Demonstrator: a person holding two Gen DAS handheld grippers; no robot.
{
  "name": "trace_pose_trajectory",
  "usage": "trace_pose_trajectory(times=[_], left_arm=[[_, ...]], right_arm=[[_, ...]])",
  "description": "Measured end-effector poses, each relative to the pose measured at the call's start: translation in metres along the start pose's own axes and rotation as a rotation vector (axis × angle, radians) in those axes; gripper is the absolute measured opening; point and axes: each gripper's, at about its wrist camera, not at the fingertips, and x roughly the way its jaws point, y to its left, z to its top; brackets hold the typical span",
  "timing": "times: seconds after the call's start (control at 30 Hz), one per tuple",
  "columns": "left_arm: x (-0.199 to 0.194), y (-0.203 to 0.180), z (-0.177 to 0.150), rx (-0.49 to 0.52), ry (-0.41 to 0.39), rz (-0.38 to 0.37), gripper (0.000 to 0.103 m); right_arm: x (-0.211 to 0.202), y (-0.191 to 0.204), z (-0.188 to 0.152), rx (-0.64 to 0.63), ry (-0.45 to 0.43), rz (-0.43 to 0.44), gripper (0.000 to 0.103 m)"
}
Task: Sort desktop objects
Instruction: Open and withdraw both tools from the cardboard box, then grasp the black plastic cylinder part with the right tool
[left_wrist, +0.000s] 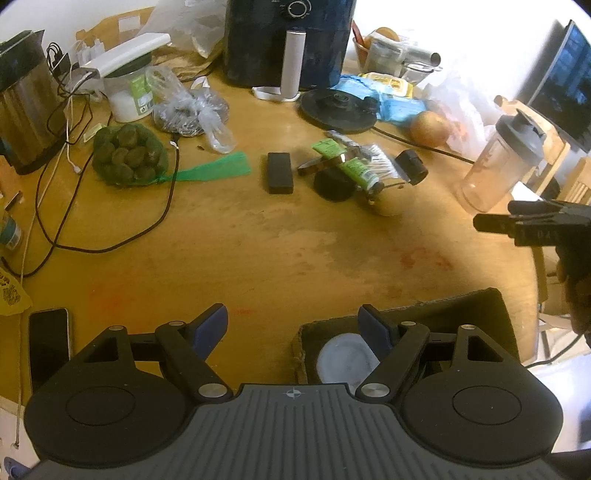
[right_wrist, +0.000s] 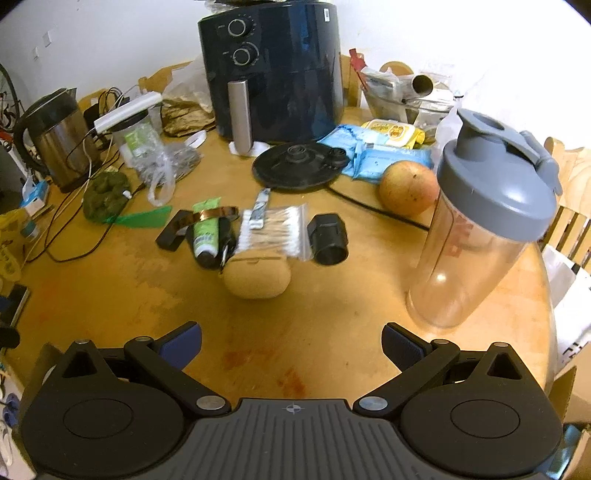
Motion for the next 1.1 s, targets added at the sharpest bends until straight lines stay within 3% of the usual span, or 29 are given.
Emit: trace_pose_trajectory(times=[0.13,0.6,1.1], left_arm=[[0.003,0.003,0.003,-0.002,0.005,0.002,0.077],[0.009,0.015,0.018,0.002,0.024,0.016,0.077],[0.021,0.022,0.025,-0.007,0.055,0.016,0.077]], right_arm=[[0.008,-0.003,0.007,-0.008,-0.023,-0.009,0.101],[0.055,-0.010,0.025,-0.035,-0.045,-0.082,0.063],[0.107,-0.007,0.046,-0.071,-0.059,-0.152,0.057]])
